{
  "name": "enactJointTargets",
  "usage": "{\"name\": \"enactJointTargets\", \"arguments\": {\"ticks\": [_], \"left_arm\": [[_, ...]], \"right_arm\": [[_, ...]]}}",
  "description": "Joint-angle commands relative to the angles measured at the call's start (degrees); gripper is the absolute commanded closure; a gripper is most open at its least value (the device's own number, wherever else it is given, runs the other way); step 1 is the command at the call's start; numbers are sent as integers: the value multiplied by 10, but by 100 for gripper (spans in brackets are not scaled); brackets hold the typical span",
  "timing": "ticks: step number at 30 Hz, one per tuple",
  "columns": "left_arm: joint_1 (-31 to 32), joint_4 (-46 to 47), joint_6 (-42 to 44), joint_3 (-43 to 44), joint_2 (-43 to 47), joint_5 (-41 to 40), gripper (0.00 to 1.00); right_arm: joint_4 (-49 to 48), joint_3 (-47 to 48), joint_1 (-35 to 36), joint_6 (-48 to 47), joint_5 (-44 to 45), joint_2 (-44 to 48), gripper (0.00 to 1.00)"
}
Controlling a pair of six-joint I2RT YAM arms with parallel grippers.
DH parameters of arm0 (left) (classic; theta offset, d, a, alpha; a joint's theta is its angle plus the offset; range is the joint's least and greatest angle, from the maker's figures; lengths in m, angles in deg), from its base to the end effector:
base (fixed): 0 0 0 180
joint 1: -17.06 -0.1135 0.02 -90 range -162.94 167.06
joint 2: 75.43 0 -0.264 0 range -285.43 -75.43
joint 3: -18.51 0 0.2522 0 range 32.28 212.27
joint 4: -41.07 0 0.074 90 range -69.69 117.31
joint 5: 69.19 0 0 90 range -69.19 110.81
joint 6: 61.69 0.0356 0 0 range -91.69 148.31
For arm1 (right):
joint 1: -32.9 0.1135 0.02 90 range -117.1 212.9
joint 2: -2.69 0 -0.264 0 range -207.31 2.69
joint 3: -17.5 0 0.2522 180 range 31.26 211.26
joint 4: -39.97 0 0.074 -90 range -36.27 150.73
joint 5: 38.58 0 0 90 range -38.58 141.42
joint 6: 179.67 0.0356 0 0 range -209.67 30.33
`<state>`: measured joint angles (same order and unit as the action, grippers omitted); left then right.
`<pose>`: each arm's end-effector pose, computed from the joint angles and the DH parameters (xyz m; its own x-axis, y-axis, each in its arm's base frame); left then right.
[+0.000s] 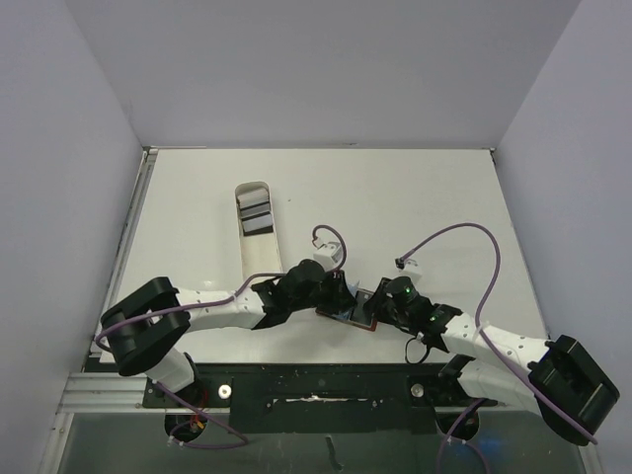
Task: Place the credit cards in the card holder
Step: Insert the credit card into the card holder.
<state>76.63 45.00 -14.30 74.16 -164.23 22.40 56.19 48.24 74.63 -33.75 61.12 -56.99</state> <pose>0.1619 -0.2775 0.1860 -0.7738 -0.0188 -0.6332 0.4760 0.6422 -0.6008 0.1416 0.1182 0.1420 -0.7665 0.4103 -0.4941 0.1203 0.8474 0.5171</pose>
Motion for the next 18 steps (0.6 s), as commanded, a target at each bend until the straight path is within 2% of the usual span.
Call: {"name": "enactJointTargets", "arguments": {"ticks": [1,4,12,18], "left_arm": [[8,49,3,21,-18,28,78],[10,49,6,22,-20,24,74],[10,78,-4,21,-49,46,72],[10,111,-18,30,-74,66,72]], "right_arm": [[-2,-14,6,0,25,7,78],[5,-18,6,2,32,25,78],[19,-13,6,1,36,57,77],[92,12,9,14,63,115,73]]}}
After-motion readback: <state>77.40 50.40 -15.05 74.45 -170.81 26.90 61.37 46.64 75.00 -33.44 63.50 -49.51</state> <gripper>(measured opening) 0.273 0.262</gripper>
